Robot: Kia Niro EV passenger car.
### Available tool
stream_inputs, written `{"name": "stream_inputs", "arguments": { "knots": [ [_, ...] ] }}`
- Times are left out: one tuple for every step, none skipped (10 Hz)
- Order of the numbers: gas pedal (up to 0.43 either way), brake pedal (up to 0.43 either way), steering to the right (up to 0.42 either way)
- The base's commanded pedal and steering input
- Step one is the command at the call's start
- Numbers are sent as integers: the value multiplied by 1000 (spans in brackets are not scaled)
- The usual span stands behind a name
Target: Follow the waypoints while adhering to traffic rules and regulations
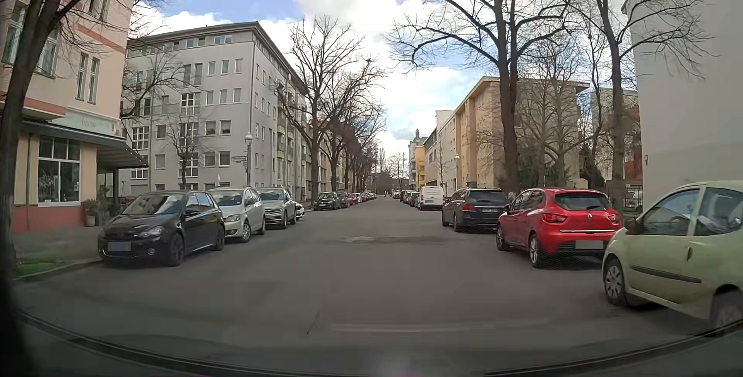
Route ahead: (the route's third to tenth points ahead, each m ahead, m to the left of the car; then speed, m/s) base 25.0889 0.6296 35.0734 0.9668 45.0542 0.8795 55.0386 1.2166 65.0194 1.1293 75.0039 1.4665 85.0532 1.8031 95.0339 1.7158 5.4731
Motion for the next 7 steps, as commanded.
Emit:
{"name": "stream_inputs", "arguments": {
  "knots": [
    [0, 30, -3],
    [0, 30, -3],
    [0, 30, -3],
    [0, 30, -3],
    [0, 30, -3],
    [0, 30, -3],
    [0, 30, -3]
  ]
}}
